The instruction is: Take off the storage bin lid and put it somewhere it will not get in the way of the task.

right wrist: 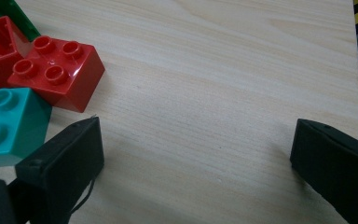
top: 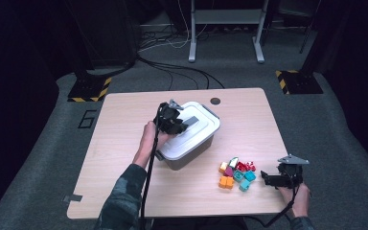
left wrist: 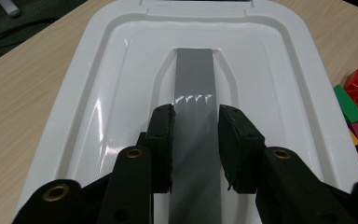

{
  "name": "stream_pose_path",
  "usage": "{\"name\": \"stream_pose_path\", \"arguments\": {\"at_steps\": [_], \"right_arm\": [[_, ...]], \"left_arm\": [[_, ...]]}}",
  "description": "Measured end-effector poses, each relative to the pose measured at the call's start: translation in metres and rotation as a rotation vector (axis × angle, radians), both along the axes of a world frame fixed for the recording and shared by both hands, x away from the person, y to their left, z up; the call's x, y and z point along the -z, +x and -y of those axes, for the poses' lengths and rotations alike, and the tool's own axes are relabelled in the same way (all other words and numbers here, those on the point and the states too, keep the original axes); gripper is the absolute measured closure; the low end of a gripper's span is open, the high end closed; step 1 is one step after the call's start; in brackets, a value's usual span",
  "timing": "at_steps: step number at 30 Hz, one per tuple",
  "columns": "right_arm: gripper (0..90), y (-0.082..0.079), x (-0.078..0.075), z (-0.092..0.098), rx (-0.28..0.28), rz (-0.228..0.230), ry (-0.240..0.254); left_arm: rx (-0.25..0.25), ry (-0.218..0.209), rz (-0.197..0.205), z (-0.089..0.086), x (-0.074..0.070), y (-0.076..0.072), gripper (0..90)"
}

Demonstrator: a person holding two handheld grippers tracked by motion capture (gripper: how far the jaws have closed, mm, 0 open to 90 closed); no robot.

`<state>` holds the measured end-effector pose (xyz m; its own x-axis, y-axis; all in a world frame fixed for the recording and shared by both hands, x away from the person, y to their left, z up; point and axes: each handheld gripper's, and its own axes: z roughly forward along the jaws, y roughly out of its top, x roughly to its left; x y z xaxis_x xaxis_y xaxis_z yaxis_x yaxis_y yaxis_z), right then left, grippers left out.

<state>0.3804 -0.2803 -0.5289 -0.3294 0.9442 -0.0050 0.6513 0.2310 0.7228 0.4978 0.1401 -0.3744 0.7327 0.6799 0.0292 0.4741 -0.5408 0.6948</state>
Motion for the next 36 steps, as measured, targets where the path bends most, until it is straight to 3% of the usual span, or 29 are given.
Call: {"name": "stream_pose_path", "arguments": {"at_steps": [18, 36], "right_arm": [[0.6, 0.0, 0.0, 0.0, 0.001, -0.002, -0.003], [0.5, 0.0, 0.0, 0.0, 0.004, -0.003, -0.003]], "left_arm": [[-0.024, -0.035, 0.03, -0.015, -0.015, -0.005, 66.5], [-0.043, -0.042, 0.069, -0.028, -0.033, -0.01, 66.5]]}}
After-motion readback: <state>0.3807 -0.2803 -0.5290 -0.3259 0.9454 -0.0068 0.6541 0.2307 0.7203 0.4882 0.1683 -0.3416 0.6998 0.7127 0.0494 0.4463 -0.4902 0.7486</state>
